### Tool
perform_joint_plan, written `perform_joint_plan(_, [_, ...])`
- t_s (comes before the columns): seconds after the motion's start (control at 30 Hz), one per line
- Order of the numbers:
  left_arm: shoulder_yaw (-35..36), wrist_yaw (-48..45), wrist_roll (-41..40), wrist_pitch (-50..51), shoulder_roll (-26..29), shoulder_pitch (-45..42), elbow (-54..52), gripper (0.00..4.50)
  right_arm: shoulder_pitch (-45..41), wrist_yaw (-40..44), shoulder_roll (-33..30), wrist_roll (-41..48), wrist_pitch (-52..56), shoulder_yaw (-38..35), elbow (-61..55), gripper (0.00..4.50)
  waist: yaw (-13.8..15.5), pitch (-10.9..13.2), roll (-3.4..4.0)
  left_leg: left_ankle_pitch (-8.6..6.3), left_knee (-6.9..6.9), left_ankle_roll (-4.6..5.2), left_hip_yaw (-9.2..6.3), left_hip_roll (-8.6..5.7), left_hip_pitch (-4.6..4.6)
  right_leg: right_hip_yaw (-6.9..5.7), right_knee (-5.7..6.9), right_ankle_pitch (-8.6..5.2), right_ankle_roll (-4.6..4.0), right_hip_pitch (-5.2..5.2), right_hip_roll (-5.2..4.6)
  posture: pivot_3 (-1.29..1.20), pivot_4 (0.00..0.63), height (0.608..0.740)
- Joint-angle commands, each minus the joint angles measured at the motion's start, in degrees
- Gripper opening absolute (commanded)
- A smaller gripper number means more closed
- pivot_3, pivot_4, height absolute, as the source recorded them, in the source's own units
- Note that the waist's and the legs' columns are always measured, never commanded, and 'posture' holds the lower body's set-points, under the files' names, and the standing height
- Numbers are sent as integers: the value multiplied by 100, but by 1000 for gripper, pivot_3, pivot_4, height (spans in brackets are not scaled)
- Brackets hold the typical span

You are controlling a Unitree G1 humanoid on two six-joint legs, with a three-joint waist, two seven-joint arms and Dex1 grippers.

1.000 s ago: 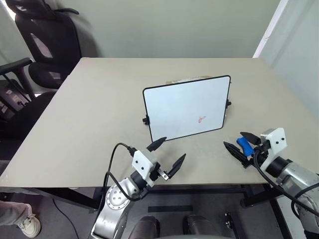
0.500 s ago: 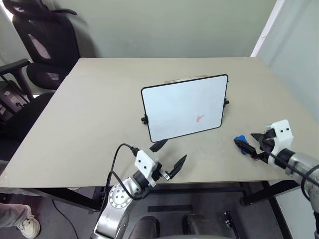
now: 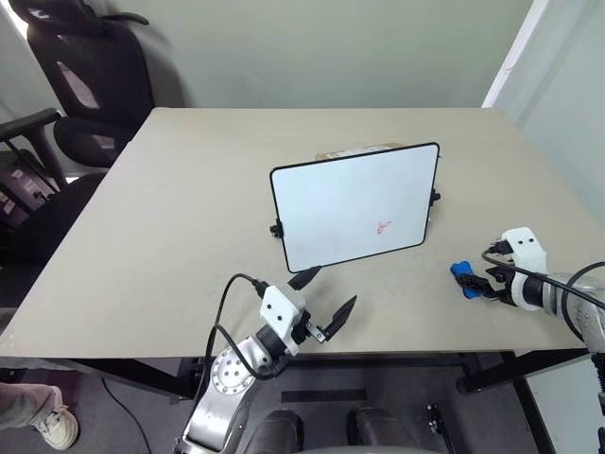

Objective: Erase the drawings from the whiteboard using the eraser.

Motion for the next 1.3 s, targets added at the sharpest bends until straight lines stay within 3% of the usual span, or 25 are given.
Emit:
perform_joint_plan(0.03, [-15,20,0,-112,-40,31,-164,4500,-102,139,-134,-139,1,41,-9,4265,0,0,0,-1,0,-2,0,0,0,0,0,0,0,0,0,0,150,736])
perform_joint_plan(0.07, [-17,23,1,-115,-43,42,-168,4500,-111,158,-132,-166,-8,55,23,4265,0,0,0,-2,0,-4,0,0,1,0,-1,0,0,2,0,0,150,736])
perform_joint_plan(0.17, [-10,25,-3,-125,-42,72,-189,4500,-152,200,-137,-240,-9,94,91,3700,-1,0,-1,-12,2,-21,0,0,0,1,-3,-2,-3,3,0,0,150,736])
perform_joint_plan(0.43, [0,11,-16,-130,-37,100,-191,4500,-212,314,-123,-308,-52,113,26,1026,-1,2,-2,-24,5,-45,0,0,-3,1,-2,-2,-4,3,0,0,150,736])
perform_joint_plan(0.7, [15,20,-37,-124,-43,128,-201,4500,140,379,-157,-28,-59,-333,-1154,1026,-1,7,6,-23,5,-47,0,-1,-5,0,2,-2,-4,0,0,0,150,736])
perform_joint_plan(0.93, [46,1,-63,-109,-21,129,-208,4500,-254,-56,582,485,182,-496,-2445,1026,-49,6,1,2,6,-15,2,0,4,1,-4,-6,-4,1,3,0,150,736])
perform_joint_plan(1.13, [71,-18,-70,-86,16,89,-207,4500,-1239,-795,1595,163,324,126,-1998,1026,-54,6,3,14,6,6,-1,3,13,1,-1,-2,-2,-23,3,0,150,736])
perform_joint_plan(1.3, [115,-39,-87,-94,42,34,-163,4500,-1551,-880,1971,-212,11,678,-1424,1026,12,-5,18,14,5,12,-2,5,1,0,-2,27,-5,-48,2,0,150,736])
